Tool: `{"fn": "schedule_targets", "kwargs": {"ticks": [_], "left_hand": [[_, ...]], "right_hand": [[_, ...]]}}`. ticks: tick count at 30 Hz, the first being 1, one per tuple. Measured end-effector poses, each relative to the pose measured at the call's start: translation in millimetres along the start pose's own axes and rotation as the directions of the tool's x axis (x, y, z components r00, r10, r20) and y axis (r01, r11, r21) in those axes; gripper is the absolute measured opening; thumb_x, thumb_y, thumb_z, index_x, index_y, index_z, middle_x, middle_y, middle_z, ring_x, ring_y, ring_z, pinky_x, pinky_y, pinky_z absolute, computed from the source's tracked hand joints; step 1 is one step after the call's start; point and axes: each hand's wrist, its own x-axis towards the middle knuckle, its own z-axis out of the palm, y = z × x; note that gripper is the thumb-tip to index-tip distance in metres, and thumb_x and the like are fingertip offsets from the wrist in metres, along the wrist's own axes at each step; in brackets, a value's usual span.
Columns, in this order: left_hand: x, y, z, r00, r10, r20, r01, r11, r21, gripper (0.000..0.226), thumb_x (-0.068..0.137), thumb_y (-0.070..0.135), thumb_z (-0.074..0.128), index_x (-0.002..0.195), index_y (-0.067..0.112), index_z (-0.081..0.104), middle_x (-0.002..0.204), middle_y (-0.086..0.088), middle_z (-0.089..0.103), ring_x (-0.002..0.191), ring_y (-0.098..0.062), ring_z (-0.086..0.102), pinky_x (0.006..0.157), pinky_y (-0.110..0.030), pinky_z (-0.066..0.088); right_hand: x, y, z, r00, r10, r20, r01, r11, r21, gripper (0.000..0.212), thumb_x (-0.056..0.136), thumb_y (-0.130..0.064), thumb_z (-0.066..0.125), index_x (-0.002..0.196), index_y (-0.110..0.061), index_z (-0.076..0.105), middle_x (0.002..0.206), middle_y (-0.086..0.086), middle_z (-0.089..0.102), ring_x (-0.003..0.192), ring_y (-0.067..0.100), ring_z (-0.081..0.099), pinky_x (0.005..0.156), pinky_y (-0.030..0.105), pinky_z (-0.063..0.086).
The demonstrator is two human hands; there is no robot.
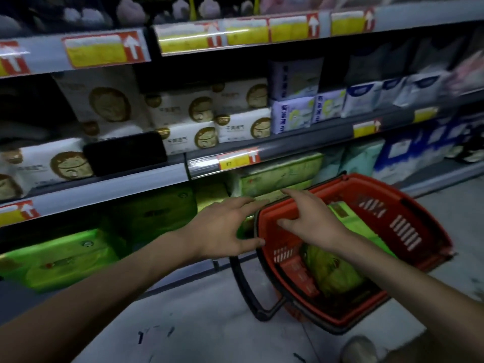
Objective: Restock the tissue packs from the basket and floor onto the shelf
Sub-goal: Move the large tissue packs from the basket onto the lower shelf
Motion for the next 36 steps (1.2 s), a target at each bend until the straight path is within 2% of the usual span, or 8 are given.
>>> {"fn": "schedule_targets", "kwargs": {"ticks": [7, 13, 20, 22, 24, 27, 30, 36], "left_hand": [[69.7, 33.2, 35.7, 0.999, 0.032, 0.021, -0.03, 0.995, -0.091, 0.082, 0.094, 0.067, 0.059, 0.163, 0.04, 0.023, 0.158, 0.008, 0.043, 0.14, -0.017, 0.047, 0.106, -0.037, 0.048], [118.6, 60.9, 85.4, 0.998, 0.019, 0.065, -0.004, 0.977, -0.213, 0.073, 0.098, 0.058, 0.06, 0.161, 0.037, 0.03, 0.162, 0.005, 0.042, 0.145, -0.018, 0.044, 0.111, -0.042, 0.046], [166.5, 84.8, 152.9, 0.987, -0.03, 0.159, 0.077, 0.951, -0.299, 0.064, 0.1, 0.046, 0.06, 0.158, 0.034, 0.037, 0.157, -0.001, 0.047, 0.145, -0.023, 0.045, 0.114, -0.046, 0.044], [175.0, 89.1, 167.4, 0.984, -0.026, 0.175, 0.085, 0.937, -0.34, 0.066, 0.096, 0.047, 0.06, 0.157, 0.035, 0.039, 0.155, -0.001, 0.049, 0.144, -0.023, 0.046, 0.114, -0.048, 0.043], [182.6, 92.5, 178.5, 0.982, -0.039, 0.184, 0.105, 0.926, -0.363, 0.07, 0.093, 0.046, 0.06, 0.157, 0.036, 0.037, 0.155, -0.001, 0.049, 0.144, -0.023, 0.047, 0.113, -0.05, 0.044], [196.7, 95.3, 188.6, 0.98, -0.049, 0.193, 0.115, 0.932, -0.343, 0.073, 0.095, 0.036, 0.064, 0.16, 0.035, 0.031, 0.156, -0.003, 0.047, 0.144, -0.024, 0.045, 0.113, -0.048, 0.044], [210.7, 96.8, 189.8, 0.98, -0.055, 0.191, 0.114, 0.943, -0.312, 0.074, 0.095, 0.029, 0.066, 0.161, 0.031, 0.031, 0.155, -0.006, 0.046, 0.145, -0.025, 0.045, 0.114, -0.046, 0.043], [224.6, 96.3, 187.8, 0.984, -0.038, 0.176, 0.065, 0.987, -0.149, 0.081, 0.094, 0.028, 0.068, 0.163, 0.03, 0.025, 0.153, -0.009, 0.045, 0.143, -0.032, 0.043, 0.111, -0.051, 0.043]], "right_hand": [[12.8, 75.1, -22.6, 0.989, 0.148, -0.031, -0.148, 0.989, -0.024, 0.061, 0.088, -0.032, 0.079, 0.141, -0.013, 0.056, 0.135, 0.011, 0.064, 0.125, 0.031, 0.06, 0.1, 0.04, 0.051], [36.5, 153.5, -36.6, 0.959, 0.282, 0.027, -0.278, 0.955, -0.1, 0.063, 0.08, -0.038, 0.084, 0.134, -0.015, 0.062, 0.134, 0.009, 0.067, 0.124, 0.031, 0.062, 0.1, 0.039, 0.052], [33.8, 218.5, -12.0, 0.856, 0.469, 0.216, -0.441, 0.882, -0.166, 0.09, 0.073, -0.055, 0.086, 0.145, -0.013, 0.05, 0.142, 0.012, 0.061, 0.129, 0.029, 0.059, 0.1, 0.033, 0.051], [29.9, 220.9, 5.7, 0.825, 0.499, 0.265, -0.472, 0.866, -0.162, 0.114, 0.069, -0.065, 0.085, 0.157, -0.015, 0.033, 0.152, 0.012, 0.052, 0.137, 0.031, 0.052, 0.105, 0.033, 0.048], [25.3, 219.6, 23.4, 0.783, 0.536, 0.316, -0.509, 0.844, -0.17, 0.142, 0.061, -0.074, 0.084, 0.165, -0.021, 0.002, 0.164, 0.016, 0.033, 0.149, 0.035, 0.036, 0.114, 0.037, 0.042], [18.9, 222.3, 37.8, 0.724, 0.633, 0.275, -0.587, 0.774, -0.238, 0.158, 0.056, -0.079, 0.083, 0.161, -0.028, -0.022, 0.166, 0.027, 0.014, 0.153, 0.042, 0.021, 0.121, 0.047, 0.033], [14.8, 230.7, 36.9, 0.71, 0.678, 0.191, -0.63, 0.732, -0.258, 0.155, 0.06, -0.077, 0.083, 0.161, -0.022, -0.02, 0.164, 0.025, 0.023, 0.15, 0.041, 0.029, 0.119, 0.051, 0.031], [13.5, 240.7, 38.8, 0.714, 0.655, 0.248, -0.636, 0.755, -0.16, 0.147, 0.062, -0.06, 0.092, 0.163, -0.008, 0.0, 0.168, 0.017, 0.02, 0.152, 0.038, 0.03, 0.12, 0.047, 0.037]]}}
